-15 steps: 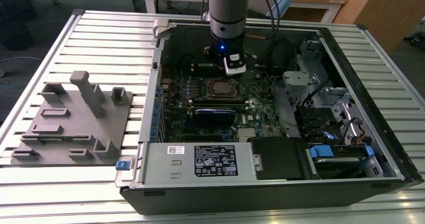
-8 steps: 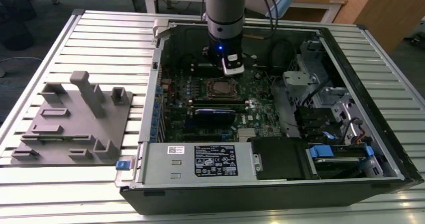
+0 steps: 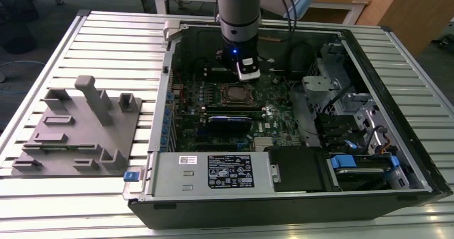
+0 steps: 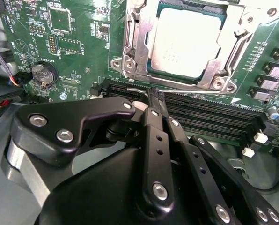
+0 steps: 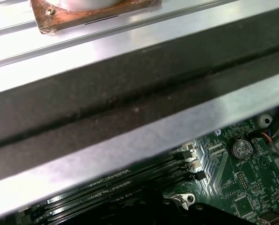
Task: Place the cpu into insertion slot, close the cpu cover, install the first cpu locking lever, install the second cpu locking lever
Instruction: 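Install the first cpu locking lever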
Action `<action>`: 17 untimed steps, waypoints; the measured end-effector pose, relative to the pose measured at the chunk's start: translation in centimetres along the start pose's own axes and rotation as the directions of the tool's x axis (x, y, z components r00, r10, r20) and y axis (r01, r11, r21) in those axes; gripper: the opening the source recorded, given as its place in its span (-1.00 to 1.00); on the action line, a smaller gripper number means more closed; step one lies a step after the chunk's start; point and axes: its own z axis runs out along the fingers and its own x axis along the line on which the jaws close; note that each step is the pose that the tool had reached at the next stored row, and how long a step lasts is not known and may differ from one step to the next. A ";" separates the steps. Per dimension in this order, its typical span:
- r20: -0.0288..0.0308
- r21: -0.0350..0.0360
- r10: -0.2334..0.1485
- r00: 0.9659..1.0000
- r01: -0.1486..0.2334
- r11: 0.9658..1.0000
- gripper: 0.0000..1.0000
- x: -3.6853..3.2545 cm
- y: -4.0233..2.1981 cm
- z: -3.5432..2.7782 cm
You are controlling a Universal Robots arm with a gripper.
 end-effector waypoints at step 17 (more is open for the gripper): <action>0.016 -0.001 -0.004 1.000 0.004 1.000 -0.79 0.38 -0.18 0.22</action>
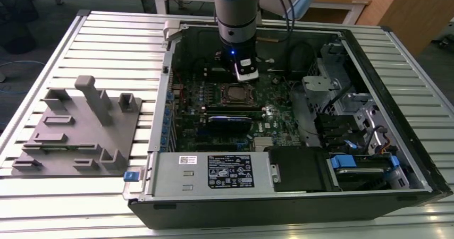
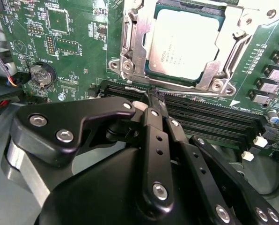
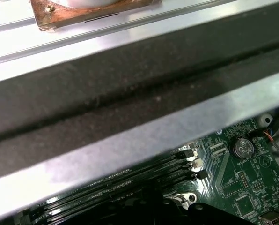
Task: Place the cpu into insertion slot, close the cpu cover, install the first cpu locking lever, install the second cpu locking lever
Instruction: 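Install the first cpu locking lever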
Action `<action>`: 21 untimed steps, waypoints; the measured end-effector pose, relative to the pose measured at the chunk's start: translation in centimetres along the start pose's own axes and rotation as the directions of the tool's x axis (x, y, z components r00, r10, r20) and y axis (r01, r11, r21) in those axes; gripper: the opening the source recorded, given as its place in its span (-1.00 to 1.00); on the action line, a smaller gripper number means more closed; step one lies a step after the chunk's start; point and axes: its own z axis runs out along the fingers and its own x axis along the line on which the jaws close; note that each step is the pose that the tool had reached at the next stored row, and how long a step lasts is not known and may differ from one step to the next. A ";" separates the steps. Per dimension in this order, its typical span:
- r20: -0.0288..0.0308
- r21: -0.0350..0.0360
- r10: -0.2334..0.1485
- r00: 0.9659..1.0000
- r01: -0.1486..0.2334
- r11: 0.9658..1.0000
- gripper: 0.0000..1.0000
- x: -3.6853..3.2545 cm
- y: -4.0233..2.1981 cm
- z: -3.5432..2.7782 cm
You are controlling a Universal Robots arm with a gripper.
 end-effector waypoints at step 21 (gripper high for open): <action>0.026 -0.011 -0.005 1.000 0.006 1.000 -0.79 0.34 -0.09 -0.25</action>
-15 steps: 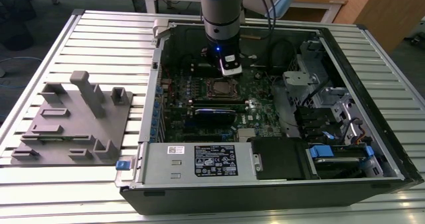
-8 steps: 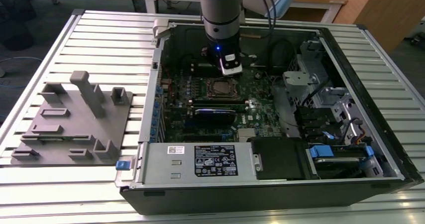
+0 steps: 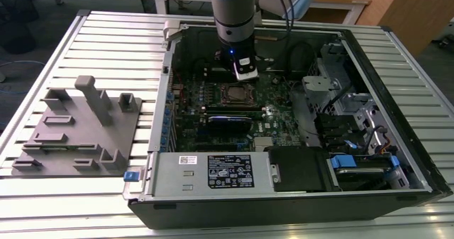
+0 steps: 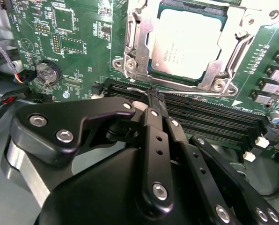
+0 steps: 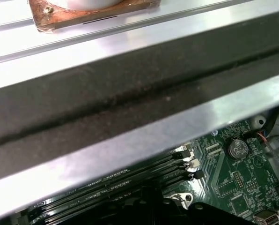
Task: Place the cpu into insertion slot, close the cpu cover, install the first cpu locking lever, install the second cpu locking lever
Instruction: 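Install the first cpu locking lever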
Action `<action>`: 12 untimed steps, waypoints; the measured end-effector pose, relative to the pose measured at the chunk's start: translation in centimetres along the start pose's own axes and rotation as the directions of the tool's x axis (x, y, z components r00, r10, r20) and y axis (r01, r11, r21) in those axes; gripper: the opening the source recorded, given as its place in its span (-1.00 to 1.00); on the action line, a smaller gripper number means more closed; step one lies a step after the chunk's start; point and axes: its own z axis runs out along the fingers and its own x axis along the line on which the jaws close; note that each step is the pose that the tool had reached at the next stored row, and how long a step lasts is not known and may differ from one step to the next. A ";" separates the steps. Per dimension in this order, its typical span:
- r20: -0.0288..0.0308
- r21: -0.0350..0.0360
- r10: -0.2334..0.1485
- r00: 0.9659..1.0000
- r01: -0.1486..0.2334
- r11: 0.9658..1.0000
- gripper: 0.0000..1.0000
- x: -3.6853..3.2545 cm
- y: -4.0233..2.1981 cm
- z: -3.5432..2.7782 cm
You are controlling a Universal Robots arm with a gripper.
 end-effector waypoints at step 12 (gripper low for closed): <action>0.000 0.000 0.000 1.000 0.000 1.000 -0.79 0.16 0.15 0.22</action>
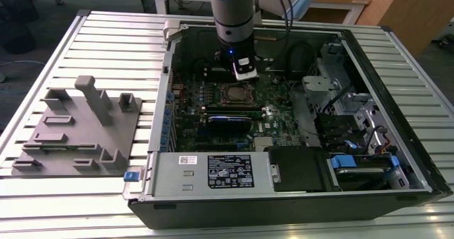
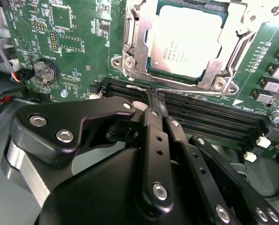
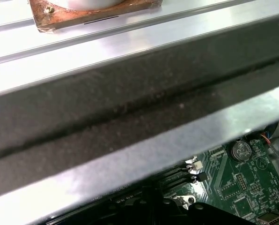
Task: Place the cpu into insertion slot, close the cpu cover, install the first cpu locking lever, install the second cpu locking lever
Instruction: 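Install the first cpu locking lever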
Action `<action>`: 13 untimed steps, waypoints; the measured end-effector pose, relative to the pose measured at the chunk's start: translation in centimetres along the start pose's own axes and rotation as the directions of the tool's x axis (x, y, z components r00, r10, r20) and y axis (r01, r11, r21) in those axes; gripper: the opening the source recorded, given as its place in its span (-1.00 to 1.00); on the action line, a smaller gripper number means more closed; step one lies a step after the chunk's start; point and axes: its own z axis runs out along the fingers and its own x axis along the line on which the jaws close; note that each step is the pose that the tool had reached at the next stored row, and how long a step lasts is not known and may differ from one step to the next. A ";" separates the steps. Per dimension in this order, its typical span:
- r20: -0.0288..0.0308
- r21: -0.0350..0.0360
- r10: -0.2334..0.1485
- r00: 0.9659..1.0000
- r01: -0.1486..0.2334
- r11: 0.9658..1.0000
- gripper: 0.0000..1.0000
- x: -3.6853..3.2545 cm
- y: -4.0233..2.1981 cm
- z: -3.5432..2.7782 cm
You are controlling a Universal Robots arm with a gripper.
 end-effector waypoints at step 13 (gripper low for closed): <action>0.004 0.009 -0.002 1.000 0.002 1.000 -0.79 -0.05 -0.02 0.03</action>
